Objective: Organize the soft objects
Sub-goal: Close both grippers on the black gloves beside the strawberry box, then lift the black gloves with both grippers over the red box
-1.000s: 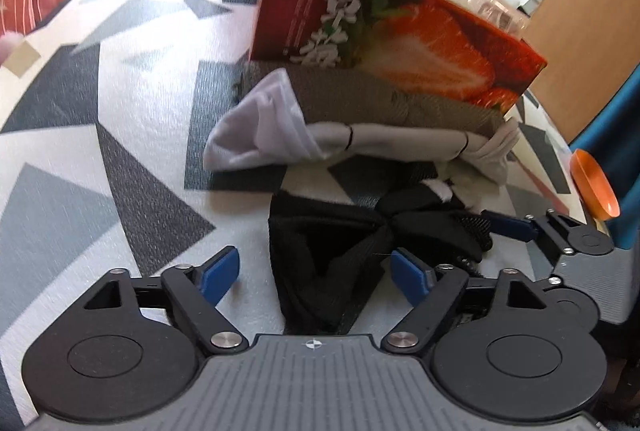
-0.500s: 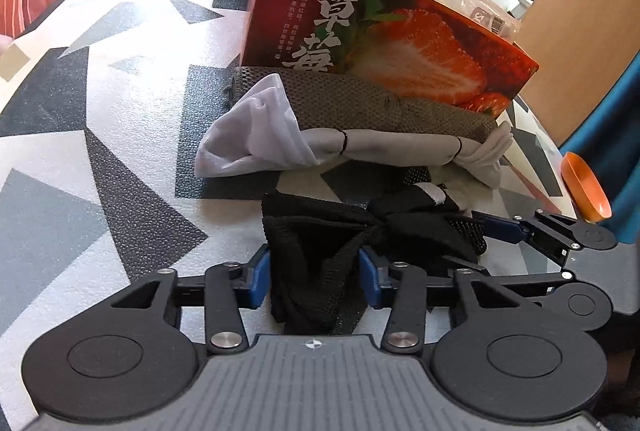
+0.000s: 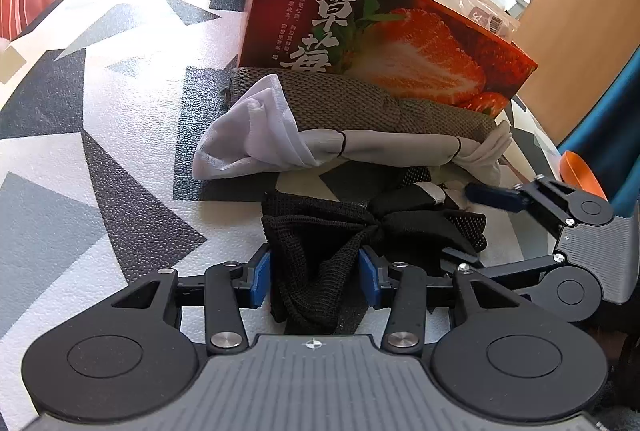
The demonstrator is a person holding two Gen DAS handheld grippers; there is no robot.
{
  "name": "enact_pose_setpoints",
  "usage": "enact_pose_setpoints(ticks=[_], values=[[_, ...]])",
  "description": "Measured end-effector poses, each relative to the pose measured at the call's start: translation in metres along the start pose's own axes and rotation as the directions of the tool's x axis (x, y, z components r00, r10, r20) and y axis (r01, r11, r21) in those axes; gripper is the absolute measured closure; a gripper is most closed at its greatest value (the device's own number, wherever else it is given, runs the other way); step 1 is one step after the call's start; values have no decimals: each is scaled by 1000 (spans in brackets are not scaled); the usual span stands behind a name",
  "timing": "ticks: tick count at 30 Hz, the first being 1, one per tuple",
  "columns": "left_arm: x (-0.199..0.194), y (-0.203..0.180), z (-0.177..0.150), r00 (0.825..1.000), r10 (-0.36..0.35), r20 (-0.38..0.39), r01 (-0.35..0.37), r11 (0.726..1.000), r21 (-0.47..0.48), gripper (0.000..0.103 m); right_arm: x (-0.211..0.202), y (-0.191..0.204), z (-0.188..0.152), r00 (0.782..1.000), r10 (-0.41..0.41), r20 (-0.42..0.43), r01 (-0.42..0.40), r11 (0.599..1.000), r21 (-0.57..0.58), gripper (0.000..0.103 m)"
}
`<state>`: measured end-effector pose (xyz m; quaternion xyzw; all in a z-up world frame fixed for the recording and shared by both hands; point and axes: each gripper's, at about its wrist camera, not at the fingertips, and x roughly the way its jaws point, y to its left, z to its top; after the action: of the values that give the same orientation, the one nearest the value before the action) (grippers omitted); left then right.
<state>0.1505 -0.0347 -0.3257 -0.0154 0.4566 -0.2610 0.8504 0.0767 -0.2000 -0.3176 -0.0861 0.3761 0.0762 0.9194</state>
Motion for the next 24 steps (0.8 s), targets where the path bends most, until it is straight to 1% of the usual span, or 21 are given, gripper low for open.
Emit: enact_pose_setpoints(ticks=[1, 2, 3, 8, 13, 20, 22, 23, 24], values=[[0, 0, 0, 1000, -1, 0, 1, 1000, 1, 55, 0, -2, 0, 1000, 25, -1, -25, 999, 20, 38], [0, 0, 0, 1000, 0, 1, 0, 1000, 1, 55, 0, -5, -1, 999, 49, -3, -49, 998, 44, 43], [0, 0, 0, 1000, 0, 1, 0, 1000, 2, 55, 0, -5, -2, 998, 61, -1, -61, 996, 60, 46], [1, -1, 0, 1000, 5, 2, -5, 1000, 6, 54, -5, -7, -8, 998, 61, 15, -62, 994, 88, 56], [1, -1, 0, 1000, 5, 1, -5, 1000, 7, 54, -10, -14, -12, 997, 75, 24, -78, 987, 142, 63], [1, -2, 0, 1000, 4, 2, -4, 1000, 6, 54, -15, -16, -14, 996, 87, 28, -91, 980, 176, 74], [1, -1, 0, 1000, 5, 1, -5, 1000, 7, 54, -16, -18, -15, 994, 99, 35, -104, 974, 201, 77], [1, -1, 0, 1000, 4, 1, -4, 1000, 6, 55, -16, -20, -16, 993, 114, 41, -120, 968, 221, 81], [1, -1, 0, 1000, 3, 1, -3, 1000, 4, 55, -17, -22, -17, 991, 126, 44, -133, 962, 239, 82]])
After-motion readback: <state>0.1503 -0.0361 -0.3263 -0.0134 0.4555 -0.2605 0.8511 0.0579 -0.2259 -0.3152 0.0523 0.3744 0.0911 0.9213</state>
